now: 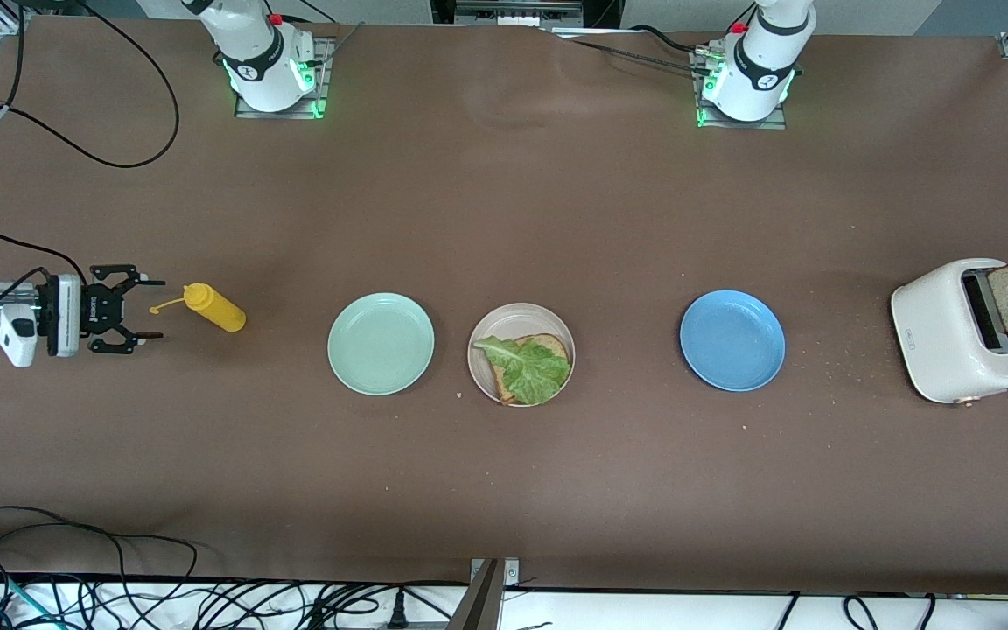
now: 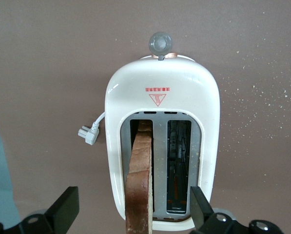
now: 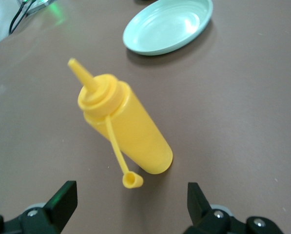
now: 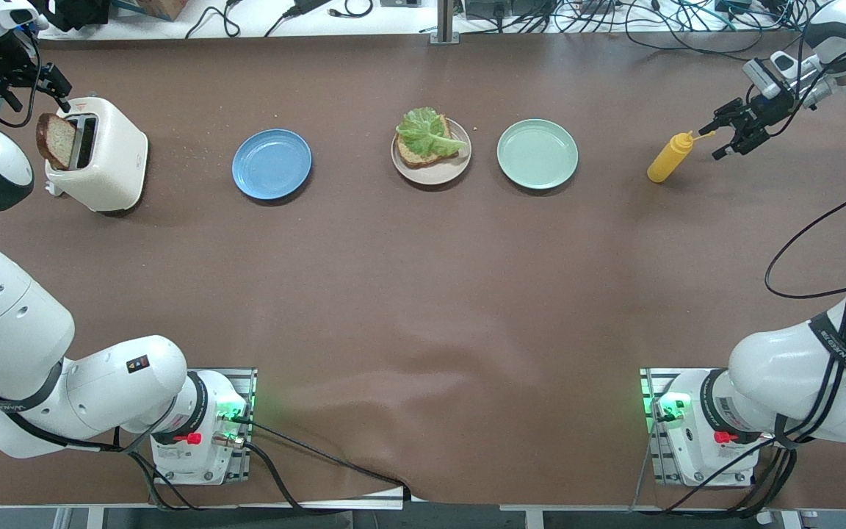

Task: Make sandwich on beige plate with both arms
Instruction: 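Grasp the yellow mustard bottle with the right gripper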

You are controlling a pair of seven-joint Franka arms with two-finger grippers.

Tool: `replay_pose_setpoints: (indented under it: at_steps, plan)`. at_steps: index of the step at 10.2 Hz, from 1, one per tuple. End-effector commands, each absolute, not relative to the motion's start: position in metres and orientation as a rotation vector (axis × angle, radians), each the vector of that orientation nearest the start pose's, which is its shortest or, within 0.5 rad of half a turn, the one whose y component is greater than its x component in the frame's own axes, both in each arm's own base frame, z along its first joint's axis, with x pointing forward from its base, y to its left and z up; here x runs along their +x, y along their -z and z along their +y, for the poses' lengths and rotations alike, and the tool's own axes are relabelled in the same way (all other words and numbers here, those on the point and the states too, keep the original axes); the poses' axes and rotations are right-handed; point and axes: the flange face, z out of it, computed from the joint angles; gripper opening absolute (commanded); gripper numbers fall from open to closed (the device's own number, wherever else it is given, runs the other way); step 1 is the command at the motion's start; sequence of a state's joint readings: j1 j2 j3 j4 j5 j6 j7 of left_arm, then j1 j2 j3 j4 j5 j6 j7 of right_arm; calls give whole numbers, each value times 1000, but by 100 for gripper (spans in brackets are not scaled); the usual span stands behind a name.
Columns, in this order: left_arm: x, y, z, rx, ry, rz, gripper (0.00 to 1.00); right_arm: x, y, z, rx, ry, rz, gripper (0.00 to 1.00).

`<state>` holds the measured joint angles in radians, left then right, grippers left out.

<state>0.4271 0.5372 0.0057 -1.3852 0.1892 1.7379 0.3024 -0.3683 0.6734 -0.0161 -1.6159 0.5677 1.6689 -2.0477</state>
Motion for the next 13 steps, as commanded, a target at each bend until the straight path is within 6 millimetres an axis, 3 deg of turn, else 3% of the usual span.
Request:
replay_pose_setpoints:
  at_steps: [1,3,5,9,12,13]
  plan:
    - [617,-382,301,-3004,-380,-141,100,574,-184,-177,-1685,465,-1661,100]
    - [615,-378,299,-3006,-392,-141,99,553,-164,-166,-1650,501,-1634,100]
    - [608,-376,297,-3008,-452,-141,92,551,-161,-165,-1685,525,-1622,100]
    - [604,-377,300,-2995,-476,-125,62,563,-161,-140,-1662,586,-1647,100]
    - [600,-379,309,-2927,-507,-99,37,559,-150,-137,-1650,631,-1672,100]
    - [597,-381,317,-2927,-502,-118,24,558,-145,-136,-1648,646,-1677,100]
